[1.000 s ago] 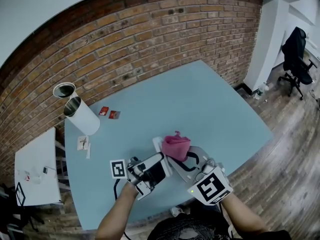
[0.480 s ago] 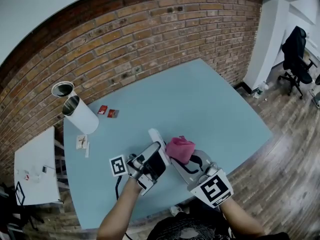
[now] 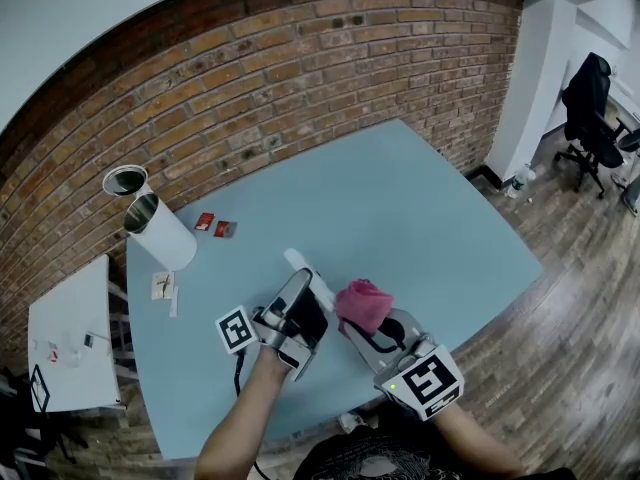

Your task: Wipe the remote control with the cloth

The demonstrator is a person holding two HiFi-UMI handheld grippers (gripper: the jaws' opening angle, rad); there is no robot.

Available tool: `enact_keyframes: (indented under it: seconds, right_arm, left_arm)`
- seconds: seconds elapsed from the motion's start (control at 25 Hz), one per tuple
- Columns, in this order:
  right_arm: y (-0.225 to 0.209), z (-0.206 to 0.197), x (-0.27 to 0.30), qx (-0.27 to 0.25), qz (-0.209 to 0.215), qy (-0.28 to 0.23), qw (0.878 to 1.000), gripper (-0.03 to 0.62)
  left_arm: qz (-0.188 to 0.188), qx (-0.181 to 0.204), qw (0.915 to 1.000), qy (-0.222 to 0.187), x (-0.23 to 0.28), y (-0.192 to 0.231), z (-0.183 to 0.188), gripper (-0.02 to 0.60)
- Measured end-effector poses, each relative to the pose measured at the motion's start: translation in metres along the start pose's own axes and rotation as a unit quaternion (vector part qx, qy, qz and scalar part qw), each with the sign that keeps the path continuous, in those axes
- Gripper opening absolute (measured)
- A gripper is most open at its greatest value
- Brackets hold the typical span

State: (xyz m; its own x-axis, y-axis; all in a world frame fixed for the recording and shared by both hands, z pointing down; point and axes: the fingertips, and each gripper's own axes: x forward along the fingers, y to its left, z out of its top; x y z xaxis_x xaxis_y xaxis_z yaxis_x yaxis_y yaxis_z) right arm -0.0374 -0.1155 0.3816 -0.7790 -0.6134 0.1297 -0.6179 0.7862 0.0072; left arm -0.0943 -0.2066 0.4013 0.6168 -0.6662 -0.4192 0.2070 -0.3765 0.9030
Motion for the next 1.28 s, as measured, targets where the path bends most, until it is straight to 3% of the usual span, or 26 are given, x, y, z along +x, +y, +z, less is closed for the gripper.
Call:
enact_keyframes:
  seconds: [0.28,0.72,1.28]
  right_arm:
    - [0.006,-0.014,0.002,0.011,0.006,0.007,1.000,0.061]
    - [-0.006,0.014,-0.005,0.025,0.010,-0.030,0.999,0.061]
    - [-0.021,0.020,-0.007,0.029,-0.003,-0.037,0.999,0.061]
  left_arm:
    - [0.024,0.032,0.9992,-0.011,0.000,0.000,0.005,0.235]
    - [0.091,0.113,0.9875,0.061,-0.004,0.012,-0.020,0.235]
    - [0.118,0.171,0.9674,0.145,-0.004,0.024,-0.047,0.235]
